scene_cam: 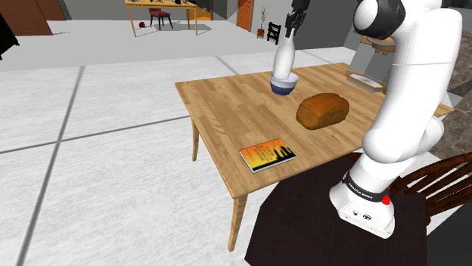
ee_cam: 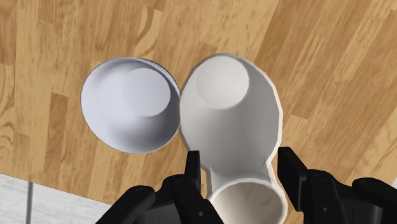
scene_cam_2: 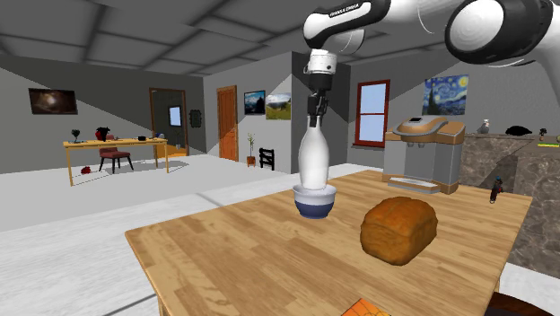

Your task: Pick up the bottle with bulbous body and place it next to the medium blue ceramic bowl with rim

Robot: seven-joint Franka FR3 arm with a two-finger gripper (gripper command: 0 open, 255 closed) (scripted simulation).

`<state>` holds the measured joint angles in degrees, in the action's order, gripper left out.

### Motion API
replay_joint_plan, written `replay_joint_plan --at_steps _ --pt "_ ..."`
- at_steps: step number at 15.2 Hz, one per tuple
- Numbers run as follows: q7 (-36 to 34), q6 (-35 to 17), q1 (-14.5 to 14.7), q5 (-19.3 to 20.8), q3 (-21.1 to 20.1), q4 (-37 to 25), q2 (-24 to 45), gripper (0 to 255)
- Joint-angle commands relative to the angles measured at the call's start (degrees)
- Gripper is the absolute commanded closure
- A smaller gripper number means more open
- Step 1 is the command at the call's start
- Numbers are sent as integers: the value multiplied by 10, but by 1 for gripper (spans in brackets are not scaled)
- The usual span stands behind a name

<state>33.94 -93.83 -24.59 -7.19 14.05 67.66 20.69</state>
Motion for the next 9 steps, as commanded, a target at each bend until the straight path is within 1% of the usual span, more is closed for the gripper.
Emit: replay_joint_plan --at_steps 1,9 --pt "1 -18 1 1 0 21 -3 255" --pt "4 -88 8 4 -1 106 -19 255"
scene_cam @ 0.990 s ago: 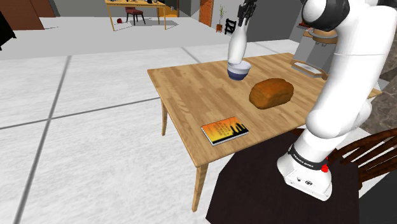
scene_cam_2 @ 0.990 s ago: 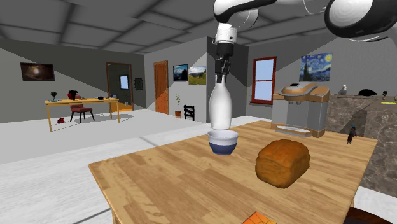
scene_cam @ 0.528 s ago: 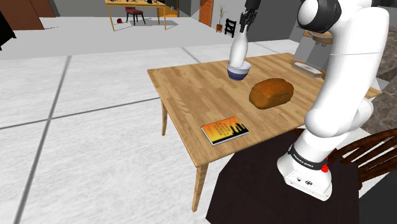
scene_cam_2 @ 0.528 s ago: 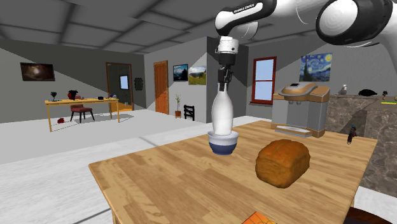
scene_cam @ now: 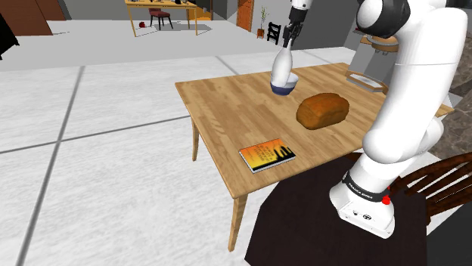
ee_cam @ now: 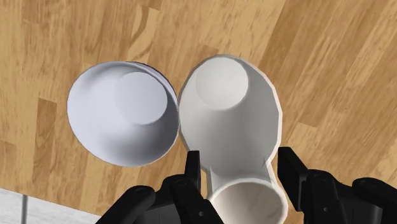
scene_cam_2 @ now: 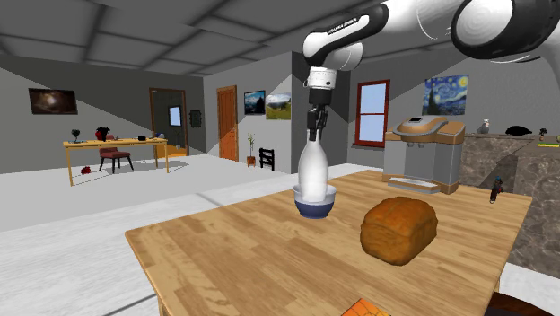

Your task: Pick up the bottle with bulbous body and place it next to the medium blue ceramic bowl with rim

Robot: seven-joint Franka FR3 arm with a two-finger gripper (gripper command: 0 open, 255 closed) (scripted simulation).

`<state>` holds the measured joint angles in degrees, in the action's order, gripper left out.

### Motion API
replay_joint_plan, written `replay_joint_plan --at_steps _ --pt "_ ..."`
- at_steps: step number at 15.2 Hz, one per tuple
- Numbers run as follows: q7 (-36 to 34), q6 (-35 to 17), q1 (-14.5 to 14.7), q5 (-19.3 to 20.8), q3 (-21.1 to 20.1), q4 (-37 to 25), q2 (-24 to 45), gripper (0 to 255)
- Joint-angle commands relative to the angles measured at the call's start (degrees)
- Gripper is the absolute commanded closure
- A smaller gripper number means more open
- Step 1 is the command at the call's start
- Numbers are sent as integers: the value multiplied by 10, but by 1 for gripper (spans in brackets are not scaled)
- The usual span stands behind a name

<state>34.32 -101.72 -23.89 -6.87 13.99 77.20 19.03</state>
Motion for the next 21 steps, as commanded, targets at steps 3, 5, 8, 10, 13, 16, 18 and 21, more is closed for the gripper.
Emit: replay_joint_plan --at_steps 3,5,8,10,13,16,18,21 --pt "1 -33 3 1 -1 38 -5 255" --pt "2 -49 4 1 -1 54 -6 255" --pt "3 -72 5 0 -1 78 -6 255" --pt "4 -87 5 -1 -2 92 -5 255" --pt "6 -110 6 -2 -2 112 -3 255" --pt "7 -131 6 -3 -3 131 0 255" --pt "9 -145 6 -5 -3 143 3 255" --pt "10 -160 6 -6 -4 154 6 255"
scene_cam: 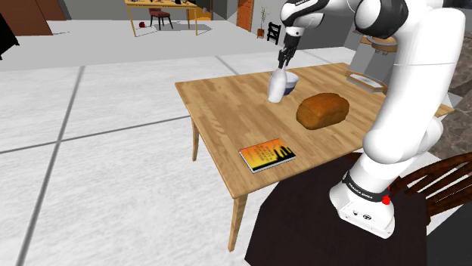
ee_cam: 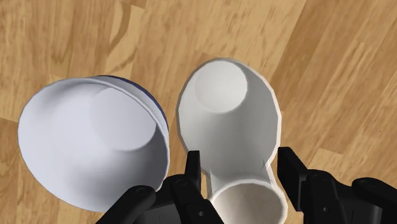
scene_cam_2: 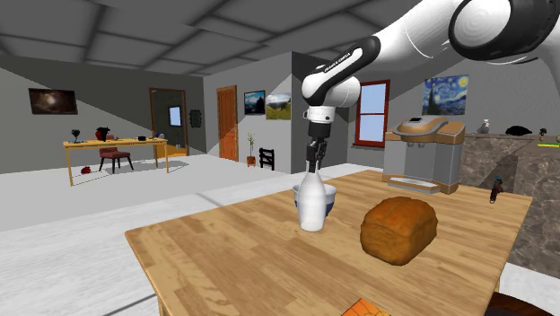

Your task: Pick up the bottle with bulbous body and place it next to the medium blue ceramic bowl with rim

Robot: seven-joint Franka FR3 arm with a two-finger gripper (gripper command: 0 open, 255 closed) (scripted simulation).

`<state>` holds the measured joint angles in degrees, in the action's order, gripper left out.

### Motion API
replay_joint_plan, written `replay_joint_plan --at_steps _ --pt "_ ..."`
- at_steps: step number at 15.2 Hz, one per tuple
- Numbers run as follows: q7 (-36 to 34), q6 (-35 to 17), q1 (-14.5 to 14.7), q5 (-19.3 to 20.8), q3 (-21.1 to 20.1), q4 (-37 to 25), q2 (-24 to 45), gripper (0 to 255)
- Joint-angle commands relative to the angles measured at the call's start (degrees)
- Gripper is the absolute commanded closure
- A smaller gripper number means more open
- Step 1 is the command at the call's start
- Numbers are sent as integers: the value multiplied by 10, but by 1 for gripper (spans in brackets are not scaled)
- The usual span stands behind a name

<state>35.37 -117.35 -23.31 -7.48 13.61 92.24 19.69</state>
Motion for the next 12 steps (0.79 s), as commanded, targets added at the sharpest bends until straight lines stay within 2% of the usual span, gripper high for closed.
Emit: replay_joint_plan --at_steps 1,7,8,12 --pt "0 -4 1 0 0 4 -1 255" --pt "0 -4 1 0 0 4 -1 255" --pt "0 -4 1 0 0 4 0 0" --pt "0 -4 1 0 0 4 0 0"
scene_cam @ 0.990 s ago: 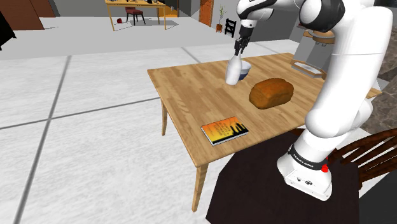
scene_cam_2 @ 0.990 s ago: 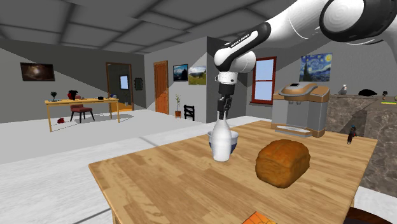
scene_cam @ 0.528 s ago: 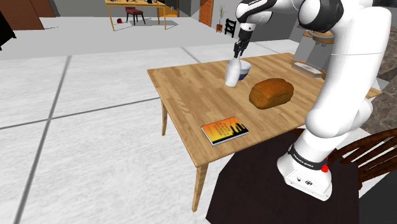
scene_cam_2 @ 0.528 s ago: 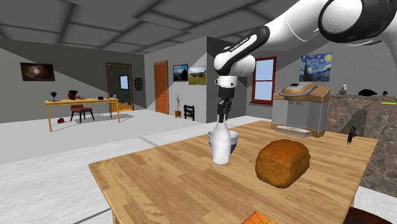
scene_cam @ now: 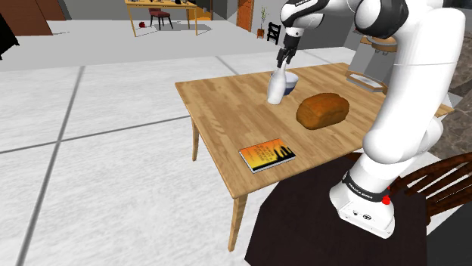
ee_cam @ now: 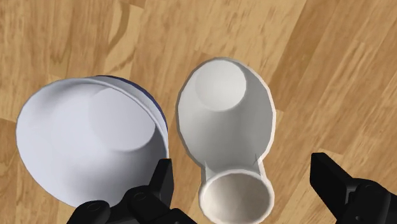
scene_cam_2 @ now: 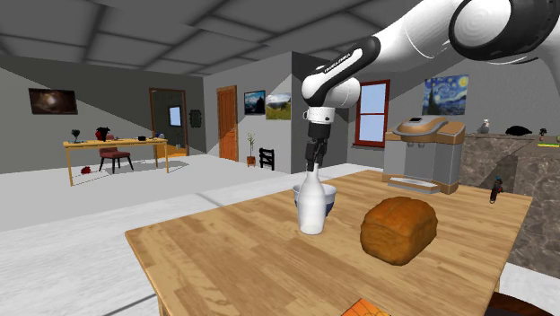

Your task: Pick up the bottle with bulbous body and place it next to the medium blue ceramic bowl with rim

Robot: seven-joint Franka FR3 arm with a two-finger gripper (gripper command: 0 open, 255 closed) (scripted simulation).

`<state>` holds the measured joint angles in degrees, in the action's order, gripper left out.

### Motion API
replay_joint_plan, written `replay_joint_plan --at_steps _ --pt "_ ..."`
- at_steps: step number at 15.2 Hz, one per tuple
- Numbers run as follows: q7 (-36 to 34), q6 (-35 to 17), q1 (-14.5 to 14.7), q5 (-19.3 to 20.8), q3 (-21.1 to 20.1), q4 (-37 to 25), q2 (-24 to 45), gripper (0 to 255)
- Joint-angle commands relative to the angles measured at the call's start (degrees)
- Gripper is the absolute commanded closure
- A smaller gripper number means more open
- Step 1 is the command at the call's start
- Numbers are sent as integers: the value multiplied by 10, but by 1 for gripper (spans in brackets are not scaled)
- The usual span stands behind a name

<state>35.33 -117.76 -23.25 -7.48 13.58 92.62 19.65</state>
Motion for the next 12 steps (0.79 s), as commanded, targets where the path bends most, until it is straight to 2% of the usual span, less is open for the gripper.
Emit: replay_joint_plan --at_steps 1,5,12 --pt "0 0 0 0 0 0 0 0" --pt "-5 63 0 7 3 -41 -22 0" --pt "-5 63 0 7 3 -41 -22 0"
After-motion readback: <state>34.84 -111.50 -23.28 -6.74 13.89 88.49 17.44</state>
